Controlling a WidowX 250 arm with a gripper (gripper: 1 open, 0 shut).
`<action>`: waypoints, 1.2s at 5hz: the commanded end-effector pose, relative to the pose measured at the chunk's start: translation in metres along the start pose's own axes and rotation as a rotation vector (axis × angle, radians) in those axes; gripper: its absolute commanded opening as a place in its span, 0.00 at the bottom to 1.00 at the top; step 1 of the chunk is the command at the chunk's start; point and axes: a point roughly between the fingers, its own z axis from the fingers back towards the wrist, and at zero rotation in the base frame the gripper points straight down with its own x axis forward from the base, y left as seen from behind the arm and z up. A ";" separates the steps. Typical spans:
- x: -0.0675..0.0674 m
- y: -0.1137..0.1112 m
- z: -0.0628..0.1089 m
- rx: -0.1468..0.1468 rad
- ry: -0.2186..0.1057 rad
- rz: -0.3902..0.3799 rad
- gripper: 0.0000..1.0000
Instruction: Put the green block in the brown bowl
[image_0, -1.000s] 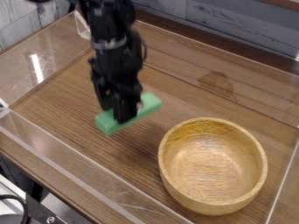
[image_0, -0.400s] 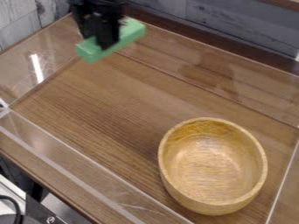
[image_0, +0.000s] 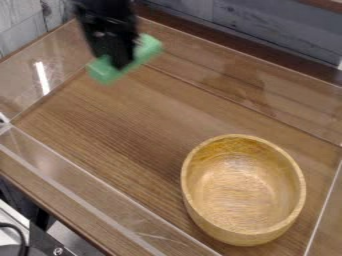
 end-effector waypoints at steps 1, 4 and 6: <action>0.011 -0.044 0.010 0.022 -0.038 -0.036 0.00; 0.011 -0.193 -0.010 0.015 -0.033 -0.131 0.00; 0.011 -0.191 -0.025 0.020 -0.042 -0.105 0.00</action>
